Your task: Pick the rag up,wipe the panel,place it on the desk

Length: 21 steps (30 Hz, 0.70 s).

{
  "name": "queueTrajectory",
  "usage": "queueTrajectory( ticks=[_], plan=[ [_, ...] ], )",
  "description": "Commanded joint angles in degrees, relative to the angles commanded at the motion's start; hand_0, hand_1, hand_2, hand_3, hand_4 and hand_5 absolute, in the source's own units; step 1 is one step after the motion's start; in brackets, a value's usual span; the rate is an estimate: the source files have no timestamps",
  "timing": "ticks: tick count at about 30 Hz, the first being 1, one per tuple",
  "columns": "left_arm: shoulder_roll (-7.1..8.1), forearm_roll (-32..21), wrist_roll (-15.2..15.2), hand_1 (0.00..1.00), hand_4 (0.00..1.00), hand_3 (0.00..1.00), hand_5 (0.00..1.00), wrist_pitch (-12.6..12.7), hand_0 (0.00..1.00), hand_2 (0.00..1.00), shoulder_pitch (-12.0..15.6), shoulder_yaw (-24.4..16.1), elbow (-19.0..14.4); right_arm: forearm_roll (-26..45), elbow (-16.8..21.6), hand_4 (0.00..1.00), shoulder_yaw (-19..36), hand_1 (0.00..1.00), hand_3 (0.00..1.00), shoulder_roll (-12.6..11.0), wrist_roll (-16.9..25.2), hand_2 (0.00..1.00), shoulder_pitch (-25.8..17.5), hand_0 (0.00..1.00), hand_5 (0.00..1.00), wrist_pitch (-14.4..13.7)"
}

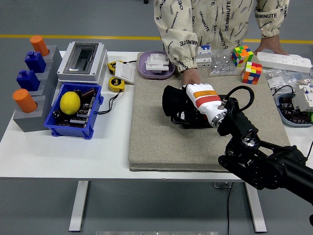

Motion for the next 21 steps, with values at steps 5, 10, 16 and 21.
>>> queueTrajectory(
  ticks=[5, 10, 16, 21],
  plan=[
    [-0.01, -0.06, 0.01, 0.663, 0.680, 0.580, 0.448, 0.00, 0.651, 0.695, -0.07, 0.02, 0.01, 0.38, 1.34, 0.876, -2.77, 0.456, 0.528, 1.34, -0.02, 0.508, 1.15, 0.369, 0.233, 0.12],
    [0.02, 0.04, 0.03, 0.662, 0.680, 0.580, 0.447, 0.02, 0.651, 0.695, -0.05, -0.17, 0.10, 0.52, 2.66, 0.876, -4.63, 0.456, 0.528, 2.14, -0.05, 0.508, 1.77, 0.369, 0.234, 0.23],
    [-0.01, 0.07, 0.03, 0.662, 0.680, 0.580, 0.447, 0.01, 0.651, 0.695, -0.02, -0.31, 0.13, 0.51, 2.41, 0.877, -4.51, 0.456, 0.528, 2.03, -0.03, 0.508, 1.74, 0.369, 0.234, 0.21],
    [-0.06, 0.13, 0.02, 0.662, 0.680, 0.580, 0.447, 0.02, 0.651, 0.695, 0.02, -0.44, 0.12, 0.49, 1.37, 0.877, -3.54, 0.456, 0.528, 0.44, -0.04, 0.508, 1.16, 0.369, 0.235, 0.22]
  ],
)
